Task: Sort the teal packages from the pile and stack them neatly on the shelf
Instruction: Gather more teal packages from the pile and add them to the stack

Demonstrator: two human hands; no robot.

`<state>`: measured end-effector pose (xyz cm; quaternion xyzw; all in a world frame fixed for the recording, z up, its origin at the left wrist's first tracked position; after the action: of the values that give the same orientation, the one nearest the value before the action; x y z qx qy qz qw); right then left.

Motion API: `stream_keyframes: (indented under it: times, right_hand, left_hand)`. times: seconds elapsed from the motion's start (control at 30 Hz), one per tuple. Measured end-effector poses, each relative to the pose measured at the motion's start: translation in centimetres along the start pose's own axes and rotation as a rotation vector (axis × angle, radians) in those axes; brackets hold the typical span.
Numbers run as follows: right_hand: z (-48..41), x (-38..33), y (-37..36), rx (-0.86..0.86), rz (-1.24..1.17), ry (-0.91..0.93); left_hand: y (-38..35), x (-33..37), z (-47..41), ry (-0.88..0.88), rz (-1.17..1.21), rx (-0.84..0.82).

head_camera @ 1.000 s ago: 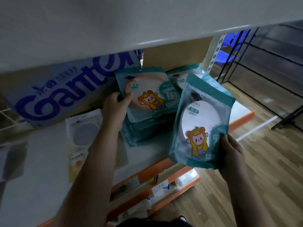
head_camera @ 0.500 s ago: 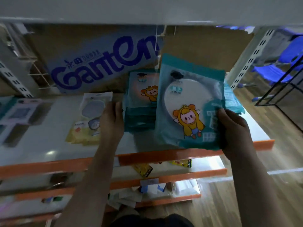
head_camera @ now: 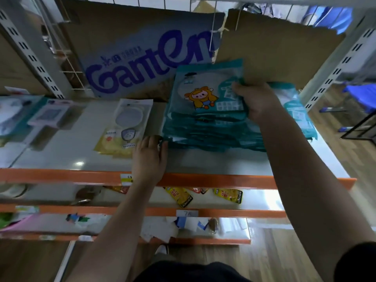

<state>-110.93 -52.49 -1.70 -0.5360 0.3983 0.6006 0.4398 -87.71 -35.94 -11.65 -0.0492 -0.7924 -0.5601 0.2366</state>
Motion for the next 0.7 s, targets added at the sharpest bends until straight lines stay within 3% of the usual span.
stream_keyframes:
  times: [0.23, 0.57, 0.7]
  right_hand:
    - [0.0, -0.4, 0.0, 0.021, 0.433, 0.105]
    - [1.3, -0.3, 0.8, 0.174, 0.722, 0.168]
    - [2.9, -1.8, 0.2, 0.251, 0.899, 0.299]
  left_hand:
    - [0.2, 0.2, 0.2, 0.008, 0.007, -0.007]
    - [0.4, 0.3, 0.5, 0.008, -0.014, -0.007]
    - [0.3, 0.2, 0.4, 0.03, -0.022, -0.021]
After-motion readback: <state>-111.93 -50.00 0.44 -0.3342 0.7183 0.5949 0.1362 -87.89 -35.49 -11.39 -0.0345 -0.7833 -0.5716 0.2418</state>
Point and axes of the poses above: each hand's wrist, its own z-axis away from the middle knuckle, its own y-axis out of the back of the hand, x = y × z, the point moved 8 cm from there along -z, towards the middle knuckle, and after that the axes turned 8 degrees about -x, right-handed, at the moved point
